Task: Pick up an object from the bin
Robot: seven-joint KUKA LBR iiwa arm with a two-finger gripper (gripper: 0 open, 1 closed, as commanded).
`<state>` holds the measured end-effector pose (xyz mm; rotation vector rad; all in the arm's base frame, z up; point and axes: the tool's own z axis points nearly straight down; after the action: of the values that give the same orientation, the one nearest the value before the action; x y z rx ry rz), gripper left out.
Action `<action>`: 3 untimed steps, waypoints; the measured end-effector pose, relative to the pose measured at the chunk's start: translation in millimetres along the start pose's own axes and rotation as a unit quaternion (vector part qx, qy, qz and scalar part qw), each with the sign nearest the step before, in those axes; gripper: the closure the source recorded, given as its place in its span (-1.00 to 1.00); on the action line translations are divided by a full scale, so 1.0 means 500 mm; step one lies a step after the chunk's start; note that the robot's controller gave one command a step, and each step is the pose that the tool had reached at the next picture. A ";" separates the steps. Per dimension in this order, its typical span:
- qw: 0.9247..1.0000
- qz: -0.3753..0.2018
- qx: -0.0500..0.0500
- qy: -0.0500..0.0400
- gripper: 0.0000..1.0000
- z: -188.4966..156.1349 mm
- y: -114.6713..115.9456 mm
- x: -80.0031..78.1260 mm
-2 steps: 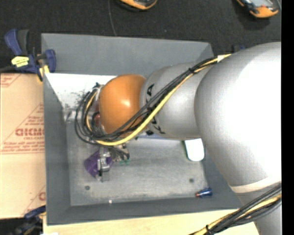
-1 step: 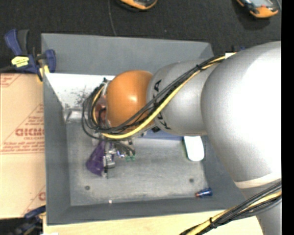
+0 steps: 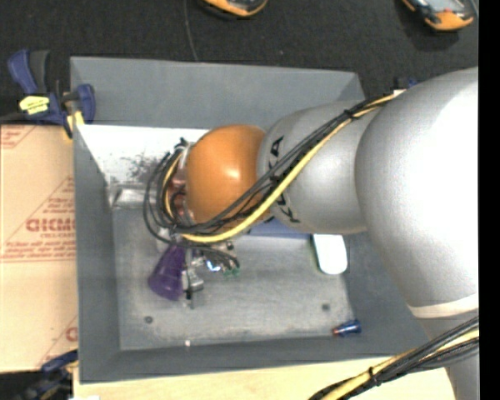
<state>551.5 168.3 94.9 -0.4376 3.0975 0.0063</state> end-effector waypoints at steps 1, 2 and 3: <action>0.999 -0.040 0.000 0.001 -1.00 0.049 0.001 0.012; 0.991 -0.137 -0.001 -0.001 1.00 0.050 -0.027 -0.012; 0.991 -0.136 -0.001 -0.001 1.00 0.049 -0.027 -0.012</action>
Offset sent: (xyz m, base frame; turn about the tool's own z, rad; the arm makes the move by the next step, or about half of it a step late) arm 0.0094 -0.0108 -0.0249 -0.2792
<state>561.6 157.1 70.2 -0.8556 3.0066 0.0074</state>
